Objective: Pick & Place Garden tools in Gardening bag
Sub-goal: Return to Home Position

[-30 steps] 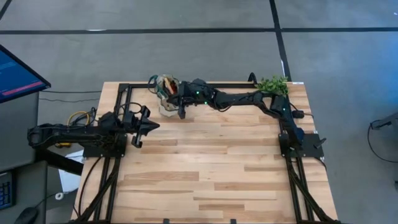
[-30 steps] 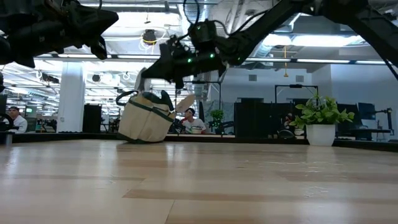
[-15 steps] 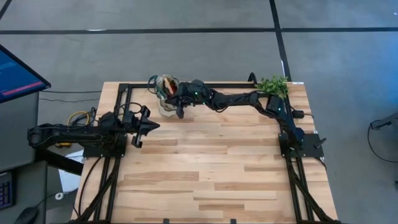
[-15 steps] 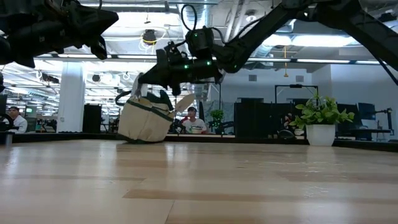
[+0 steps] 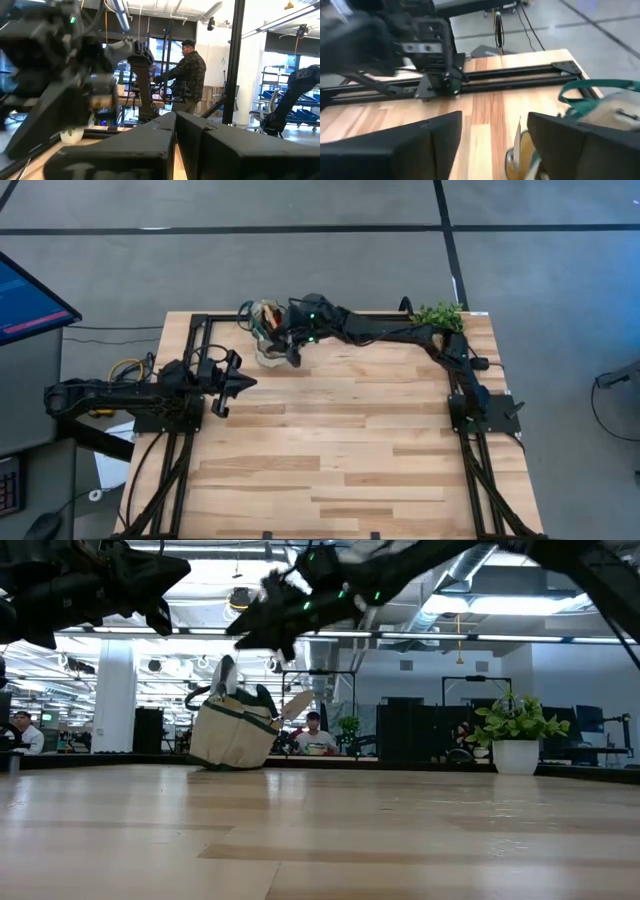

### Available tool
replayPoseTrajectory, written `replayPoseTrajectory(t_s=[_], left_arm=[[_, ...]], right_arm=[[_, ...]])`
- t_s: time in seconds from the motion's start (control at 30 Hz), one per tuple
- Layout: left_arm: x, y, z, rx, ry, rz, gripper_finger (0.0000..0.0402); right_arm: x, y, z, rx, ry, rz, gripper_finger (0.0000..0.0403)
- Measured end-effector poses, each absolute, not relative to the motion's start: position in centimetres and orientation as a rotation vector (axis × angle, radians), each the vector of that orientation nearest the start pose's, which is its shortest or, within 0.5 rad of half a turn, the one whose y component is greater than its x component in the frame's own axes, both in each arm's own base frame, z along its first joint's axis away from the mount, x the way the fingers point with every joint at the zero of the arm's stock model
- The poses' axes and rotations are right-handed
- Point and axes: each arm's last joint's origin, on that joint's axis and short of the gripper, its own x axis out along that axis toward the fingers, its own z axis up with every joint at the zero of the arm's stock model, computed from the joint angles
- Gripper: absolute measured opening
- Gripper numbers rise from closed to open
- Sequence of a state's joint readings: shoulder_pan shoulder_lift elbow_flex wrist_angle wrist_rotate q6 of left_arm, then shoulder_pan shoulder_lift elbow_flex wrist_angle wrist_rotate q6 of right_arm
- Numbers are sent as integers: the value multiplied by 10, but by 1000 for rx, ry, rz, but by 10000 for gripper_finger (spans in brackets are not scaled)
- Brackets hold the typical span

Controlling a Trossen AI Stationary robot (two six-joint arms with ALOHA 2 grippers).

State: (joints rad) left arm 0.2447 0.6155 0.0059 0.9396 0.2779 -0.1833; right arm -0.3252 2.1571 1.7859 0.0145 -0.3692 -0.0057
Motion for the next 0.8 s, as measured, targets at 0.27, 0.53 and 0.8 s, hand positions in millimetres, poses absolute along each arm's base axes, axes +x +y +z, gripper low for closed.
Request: replayPoseTrajectory(t_s=[0.27,0.53,0.8], left_arm=[[130,25,189,-124,-246,-49,1],[132,26,182,-150,-162,5,1],[140,28,202,-70,-64,8,1]], right_arm=[[446,-141,304,40,434,121,41],[431,-118,322,-46,342,154,3],[387,-111,305,-25,263,125,1]])
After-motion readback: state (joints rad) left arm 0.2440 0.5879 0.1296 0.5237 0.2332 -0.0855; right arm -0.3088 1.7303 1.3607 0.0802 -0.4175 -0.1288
